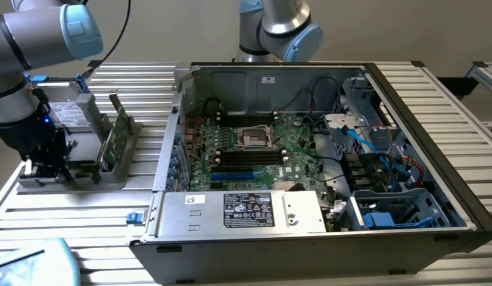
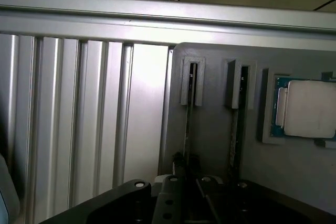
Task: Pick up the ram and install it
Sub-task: 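Pick up the ram and move it above insertion slot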
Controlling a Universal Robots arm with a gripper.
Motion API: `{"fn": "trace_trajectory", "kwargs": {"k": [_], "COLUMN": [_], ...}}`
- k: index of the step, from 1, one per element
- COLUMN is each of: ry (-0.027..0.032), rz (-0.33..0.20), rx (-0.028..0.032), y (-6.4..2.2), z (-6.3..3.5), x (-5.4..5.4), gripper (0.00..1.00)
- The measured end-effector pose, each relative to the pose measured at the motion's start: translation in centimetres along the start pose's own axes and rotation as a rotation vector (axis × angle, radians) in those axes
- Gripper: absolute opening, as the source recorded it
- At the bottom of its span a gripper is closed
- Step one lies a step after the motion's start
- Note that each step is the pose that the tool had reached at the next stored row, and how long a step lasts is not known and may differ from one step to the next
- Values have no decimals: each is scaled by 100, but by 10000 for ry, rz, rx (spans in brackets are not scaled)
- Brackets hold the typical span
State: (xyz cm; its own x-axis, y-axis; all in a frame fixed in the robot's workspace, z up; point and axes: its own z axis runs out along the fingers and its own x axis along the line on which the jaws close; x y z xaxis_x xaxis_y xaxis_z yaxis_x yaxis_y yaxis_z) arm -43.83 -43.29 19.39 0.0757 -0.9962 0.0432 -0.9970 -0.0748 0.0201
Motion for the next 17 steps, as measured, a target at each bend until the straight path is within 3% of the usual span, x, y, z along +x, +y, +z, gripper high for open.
{"fn": "trace_trajectory", "kwargs": {"k": [11,17], "ry": [-6,-6], "rz": [-2,0], "rx": [1,2], "y": [-27,-148], "z": [-458,-731], "x": [23,44], "gripper": [14,14]}}
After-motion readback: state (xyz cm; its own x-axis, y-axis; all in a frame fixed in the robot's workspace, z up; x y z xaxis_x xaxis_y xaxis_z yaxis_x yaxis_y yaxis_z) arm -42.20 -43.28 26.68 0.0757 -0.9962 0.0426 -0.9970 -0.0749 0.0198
